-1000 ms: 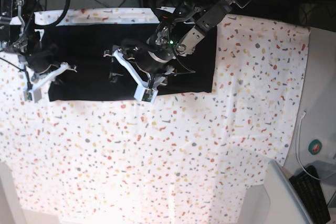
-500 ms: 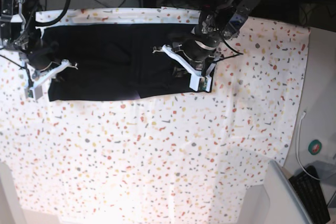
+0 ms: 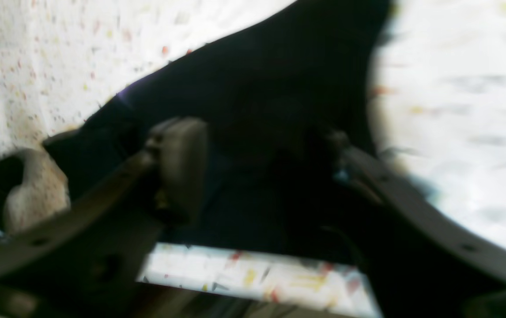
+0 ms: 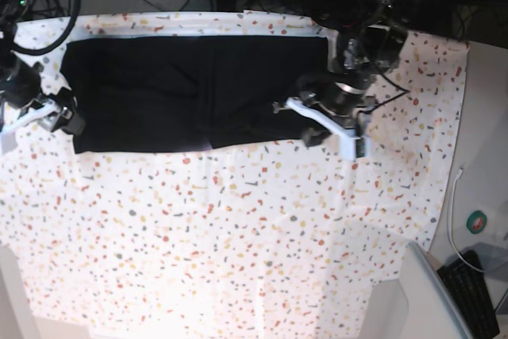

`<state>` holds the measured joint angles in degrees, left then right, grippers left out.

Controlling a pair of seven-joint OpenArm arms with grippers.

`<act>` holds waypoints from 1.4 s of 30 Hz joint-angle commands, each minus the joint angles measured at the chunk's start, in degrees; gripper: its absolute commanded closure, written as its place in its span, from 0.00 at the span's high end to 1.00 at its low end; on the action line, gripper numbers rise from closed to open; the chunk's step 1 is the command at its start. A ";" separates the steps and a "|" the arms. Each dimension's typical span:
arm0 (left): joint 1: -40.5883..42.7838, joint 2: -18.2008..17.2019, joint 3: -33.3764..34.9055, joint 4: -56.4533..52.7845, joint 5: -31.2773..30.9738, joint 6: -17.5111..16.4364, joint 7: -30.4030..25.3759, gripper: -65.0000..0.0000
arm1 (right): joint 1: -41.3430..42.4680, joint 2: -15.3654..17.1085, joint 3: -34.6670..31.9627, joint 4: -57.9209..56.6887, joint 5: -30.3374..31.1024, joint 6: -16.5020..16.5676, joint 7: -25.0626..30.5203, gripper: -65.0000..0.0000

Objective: Layout the t-shirt on the table in an organized manner, then fold the t-shirt properly
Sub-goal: 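Release the strip's middle and reposition the left gripper on the strip, then grasp the strip's end with the right gripper and fold it toward the left gripper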

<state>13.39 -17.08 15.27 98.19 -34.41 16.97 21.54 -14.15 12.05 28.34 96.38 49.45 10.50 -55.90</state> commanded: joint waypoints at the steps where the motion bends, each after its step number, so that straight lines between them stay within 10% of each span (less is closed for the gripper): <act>1: 2.13 -1.34 -2.39 1.90 0.35 0.04 -0.66 0.00 | 1.54 1.79 0.28 -1.83 1.67 3.43 -0.85 0.63; 9: 9.95 -4.06 -10.12 -2.32 13.10 -0.22 -0.92 0.00 | 9.45 9.18 0.63 -27.24 1.85 21.63 -3.49 0.64; 16: 10.66 -1.07 -9.42 -13.58 13.80 -6.64 -12.62 0.00 | 11.12 9.26 0.10 -33.92 1.67 29.50 -3.57 0.65; 38: -2.71 3.94 2.80 -27.38 13.89 -6.73 -13.94 0.00 | 12.26 6.45 -11.15 -35.59 3.87 29.50 -0.23 0.62; 42: -3.41 4.11 3.68 -27.29 13.89 -6.73 -13.85 0.00 | 12.61 6.45 -11.06 -35.59 3.87 29.50 -0.14 0.26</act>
<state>9.56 -13.17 18.59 70.74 -19.75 11.57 4.93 -2.24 17.76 16.86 60.01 52.25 39.53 -56.58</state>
